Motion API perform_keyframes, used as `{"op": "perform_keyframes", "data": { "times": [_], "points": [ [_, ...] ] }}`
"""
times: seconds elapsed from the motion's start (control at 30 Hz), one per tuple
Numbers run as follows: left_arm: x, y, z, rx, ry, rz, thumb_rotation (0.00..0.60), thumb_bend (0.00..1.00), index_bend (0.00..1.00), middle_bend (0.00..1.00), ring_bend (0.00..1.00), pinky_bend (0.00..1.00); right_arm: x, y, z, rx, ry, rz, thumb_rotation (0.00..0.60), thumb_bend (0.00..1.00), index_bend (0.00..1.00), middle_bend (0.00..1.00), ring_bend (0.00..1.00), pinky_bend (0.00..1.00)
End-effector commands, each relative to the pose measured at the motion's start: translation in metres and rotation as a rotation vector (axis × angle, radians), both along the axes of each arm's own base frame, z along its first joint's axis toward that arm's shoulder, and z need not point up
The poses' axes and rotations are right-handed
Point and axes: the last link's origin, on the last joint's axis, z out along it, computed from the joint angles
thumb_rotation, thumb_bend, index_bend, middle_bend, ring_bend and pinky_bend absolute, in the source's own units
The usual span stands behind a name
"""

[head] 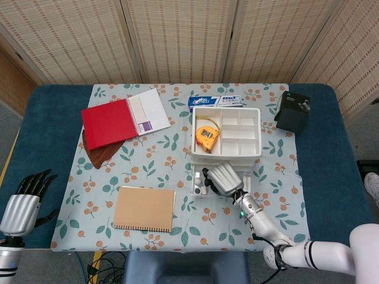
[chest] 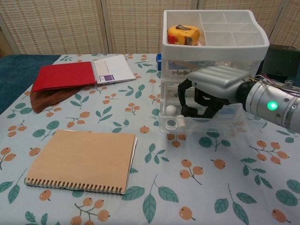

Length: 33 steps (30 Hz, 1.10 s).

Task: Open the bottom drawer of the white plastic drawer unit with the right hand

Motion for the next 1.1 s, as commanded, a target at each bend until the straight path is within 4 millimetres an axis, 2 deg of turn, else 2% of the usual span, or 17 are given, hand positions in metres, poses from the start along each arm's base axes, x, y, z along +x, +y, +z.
{"op": "perform_keyframes", "data": {
  "times": [0.03,0.17,0.37,0.53,0.7,0.9,1.1],
  "points": [
    [0.0,0.0,0.0,0.0,0.0,0.0,0.6,0.17,0.15,0.11,0.12,0.12,0.003,0.001,0.006,-0.012,-0.022,0.008,0.6,0.42,0.62,0.95,1.0,1.0],
    [0.001,0.001,0.001,0.001,0.0,-0.005,0.6,0.17,0.15,0.11,0.12,0.12,0.006,0.004,0.021,-0.037,-0.07,0.019,0.6,0.43,0.62,0.95,1.0,1.0],
    [0.003,0.001,0.0,-0.002,0.001,-0.014,0.6,0.17,0.15,0.11,0.12,0.12,0.001,0.015,0.058,-0.102,-0.154,0.019,0.6,0.43,0.62,0.95,1.0,1.0],
    [0.007,0.003,-0.001,-0.007,-0.001,-0.024,0.6,0.17,0.15,0.11,0.12,0.12,-0.025,0.029,0.093,-0.175,-0.191,-0.031,0.6,0.43,0.62,0.95,1.0,1.0],
    [0.009,0.003,-0.002,-0.011,-0.001,-0.031,0.6,0.17,0.15,0.11,0.12,0.12,-0.064,0.04,0.12,-0.24,-0.196,-0.128,0.6,0.43,0.62,0.95,1.0,1.0],
    [0.016,0.004,-0.005,-0.018,-0.002,-0.051,0.6,0.17,0.15,0.11,0.12,0.12,-0.107,0.047,0.124,-0.248,-0.138,-0.201,0.6,0.43,0.62,0.95,1.0,1.0],
    [0.017,0.004,-0.005,-0.021,0.002,-0.049,0.6,0.17,0.15,0.11,0.12,0.12,-0.142,0.047,0.107,-0.218,-0.118,-0.28,0.6,0.43,0.62,0.95,1.0,1.0]
  ]
}}
